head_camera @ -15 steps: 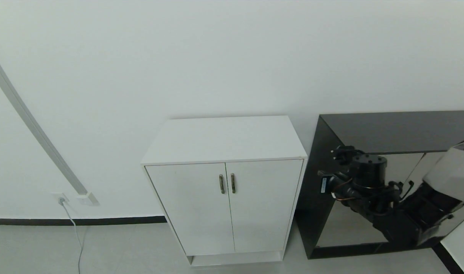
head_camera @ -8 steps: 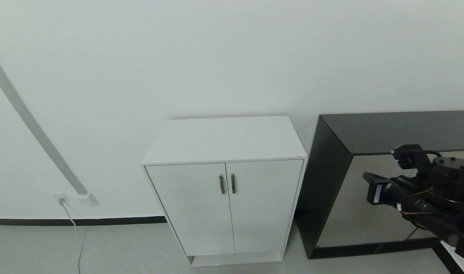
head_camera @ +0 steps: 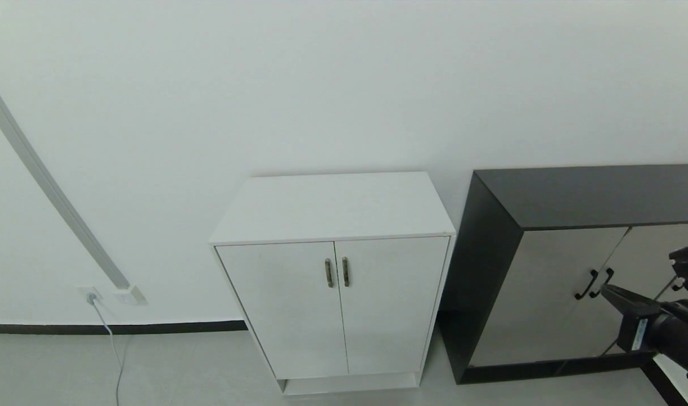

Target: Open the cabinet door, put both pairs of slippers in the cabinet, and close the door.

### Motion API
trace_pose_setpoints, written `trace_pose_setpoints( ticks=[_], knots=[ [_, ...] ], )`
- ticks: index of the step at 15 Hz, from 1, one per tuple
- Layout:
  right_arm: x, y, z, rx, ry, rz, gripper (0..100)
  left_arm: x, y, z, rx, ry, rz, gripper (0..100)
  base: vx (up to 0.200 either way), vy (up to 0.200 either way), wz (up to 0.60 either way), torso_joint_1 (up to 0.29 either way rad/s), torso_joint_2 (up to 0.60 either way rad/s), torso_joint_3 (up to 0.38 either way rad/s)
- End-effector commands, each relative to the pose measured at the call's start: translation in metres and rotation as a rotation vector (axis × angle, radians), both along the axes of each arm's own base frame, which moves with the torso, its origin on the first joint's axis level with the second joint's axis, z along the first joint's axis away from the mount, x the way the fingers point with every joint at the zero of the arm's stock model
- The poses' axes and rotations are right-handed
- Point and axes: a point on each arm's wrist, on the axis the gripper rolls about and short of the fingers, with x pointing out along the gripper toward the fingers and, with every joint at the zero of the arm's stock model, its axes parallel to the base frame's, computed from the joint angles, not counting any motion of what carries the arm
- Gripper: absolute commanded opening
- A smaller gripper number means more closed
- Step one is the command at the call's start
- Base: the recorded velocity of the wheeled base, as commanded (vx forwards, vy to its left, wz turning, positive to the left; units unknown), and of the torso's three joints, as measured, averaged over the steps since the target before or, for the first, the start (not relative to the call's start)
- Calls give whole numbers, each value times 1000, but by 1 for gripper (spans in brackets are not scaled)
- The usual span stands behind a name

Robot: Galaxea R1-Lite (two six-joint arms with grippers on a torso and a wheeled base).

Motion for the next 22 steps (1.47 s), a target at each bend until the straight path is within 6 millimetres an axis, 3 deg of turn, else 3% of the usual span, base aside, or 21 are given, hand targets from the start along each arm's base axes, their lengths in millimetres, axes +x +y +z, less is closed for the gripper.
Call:
trace_pose_setpoints(
  ticks=[1,7,13,17,22],
  knots=[
    [-26,-5,9,5,-36,1,0,0,0,0,-1,1,0,0,0,0,0,0,0,0],
    [-83,-17,14,-25,9,16,0,0,0,0,-1,1,0,0,0,0,0,0,0,0],
    [-126,-25,-3,-30,79,52,0,0,0,0,-1,1,0,0,0,0,0,0,0,0],
    [-143,-28,-17,-32,130,77,0,0,0,0,-1,1,0,0,0,0,0,0,0,0],
    [-148,-29,-32,-28,157,101,0,0,0,0,-1,1,0,0,0,0,0,0,0,0]
  ],
)
